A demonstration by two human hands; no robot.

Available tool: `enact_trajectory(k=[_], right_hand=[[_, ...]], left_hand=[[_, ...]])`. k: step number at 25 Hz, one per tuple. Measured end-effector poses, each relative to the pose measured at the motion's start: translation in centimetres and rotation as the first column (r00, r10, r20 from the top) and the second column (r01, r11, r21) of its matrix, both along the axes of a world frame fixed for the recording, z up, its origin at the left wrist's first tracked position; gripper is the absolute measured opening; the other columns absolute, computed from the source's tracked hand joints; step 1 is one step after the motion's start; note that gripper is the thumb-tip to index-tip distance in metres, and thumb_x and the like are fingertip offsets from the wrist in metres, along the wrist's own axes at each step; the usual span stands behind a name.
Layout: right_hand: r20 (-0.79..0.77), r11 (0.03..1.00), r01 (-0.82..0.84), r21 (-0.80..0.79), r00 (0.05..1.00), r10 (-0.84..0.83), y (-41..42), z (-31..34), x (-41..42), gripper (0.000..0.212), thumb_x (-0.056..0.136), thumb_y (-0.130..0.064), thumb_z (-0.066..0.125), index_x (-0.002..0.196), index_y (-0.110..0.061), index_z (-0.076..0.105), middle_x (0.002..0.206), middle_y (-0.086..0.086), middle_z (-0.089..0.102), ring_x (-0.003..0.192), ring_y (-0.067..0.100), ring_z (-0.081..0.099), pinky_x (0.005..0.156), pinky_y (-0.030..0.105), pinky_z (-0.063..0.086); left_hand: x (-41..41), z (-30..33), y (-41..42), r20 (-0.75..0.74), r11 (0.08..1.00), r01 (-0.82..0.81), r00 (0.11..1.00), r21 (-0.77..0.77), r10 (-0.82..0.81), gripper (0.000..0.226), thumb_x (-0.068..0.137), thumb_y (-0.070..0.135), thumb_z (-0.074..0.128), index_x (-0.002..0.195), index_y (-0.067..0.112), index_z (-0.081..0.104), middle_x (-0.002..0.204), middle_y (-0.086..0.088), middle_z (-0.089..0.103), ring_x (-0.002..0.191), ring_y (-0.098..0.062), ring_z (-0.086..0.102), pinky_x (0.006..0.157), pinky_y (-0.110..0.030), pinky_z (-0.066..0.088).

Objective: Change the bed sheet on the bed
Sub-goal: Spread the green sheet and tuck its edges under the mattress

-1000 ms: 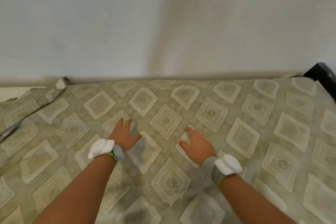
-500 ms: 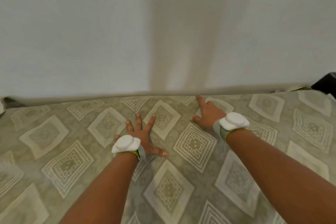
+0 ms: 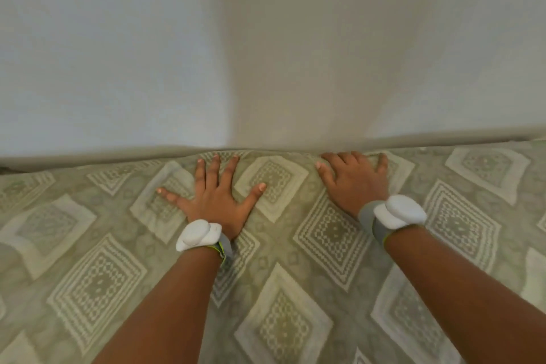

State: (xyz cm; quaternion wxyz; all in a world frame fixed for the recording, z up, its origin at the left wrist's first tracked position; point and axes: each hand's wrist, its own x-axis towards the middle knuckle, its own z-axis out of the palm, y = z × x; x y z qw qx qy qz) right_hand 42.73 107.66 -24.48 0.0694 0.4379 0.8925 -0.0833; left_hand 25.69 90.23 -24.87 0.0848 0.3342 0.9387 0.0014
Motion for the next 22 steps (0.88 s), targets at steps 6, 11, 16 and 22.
enact_trajectory(k=[6, 11, 16, 22], right_hand=[[0.034, 0.964, 0.017, -0.266, 0.999, -0.008, 0.7, 2.2, -5.4, 0.050, 0.098, -0.050, 0.028, 0.135, -0.024, 0.049, 0.145, 0.008, 0.045, 0.134, 0.029, 0.040, 0.112, 0.048, 0.022], [-0.153, 0.993, -0.066, 0.094, 0.985, 0.080, -13.8, 0.3, 0.2, 0.057, 0.094, -0.052, 0.028, 0.149, -0.037, 0.024, 0.159, 0.000, 0.019, 0.146, 0.038, 0.010, 0.108, 0.072, 0.007], [-0.099, 0.989, -0.047, 0.144, 0.993, 0.062, -17.6, -0.9, 0.4, 0.053, 0.093, -0.049, 0.033, 0.145, -0.045, 0.029, 0.158, -0.001, 0.024, 0.145, 0.041, 0.016, 0.101, 0.078, 0.007], [-0.085, 0.998, -0.055, 0.030, 0.995, 0.058, -17.0, -0.9, -0.1, 0.050, 0.095, -0.050, 0.025, 0.144, -0.055, 0.015, 0.161, -0.005, 0.008, 0.147, 0.037, -0.002, 0.097, 0.080, -0.007]], left_hand=[[-0.1, -1.2, 0.2, -0.047, 0.999, -0.002, 0.999, 0.051, 0.004, 0.078, 0.076, 0.085, -0.001, 0.145, 0.050, 0.009, 0.158, 0.013, 0.015, 0.148, -0.013, -0.002, 0.097, -0.079, -0.009], [0.0, -2.0, -0.1, -0.127, 0.995, 0.020, 0.992, 0.101, -0.008, 0.072, 0.082, 0.080, 0.005, 0.145, 0.048, 0.019, 0.155, 0.011, 0.025, 0.148, -0.016, 0.007, 0.096, -0.080, -0.009], [-0.2, -1.9, -0.2, -0.092, 0.996, 0.027, 0.996, 0.085, -0.019, 0.074, 0.080, 0.081, 0.003, 0.146, 0.048, 0.013, 0.158, 0.010, 0.016, 0.148, -0.016, 0.001, 0.095, -0.080, -0.012], [1.0, 1.5, -6.0, 0.199, 0.976, 0.181, 0.959, 0.125, -0.203, 0.081, 0.078, 0.081, 0.030, 0.146, 0.050, 0.001, 0.160, 0.014, -0.006, 0.148, -0.011, -0.006, 0.106, -0.070, -0.013]])
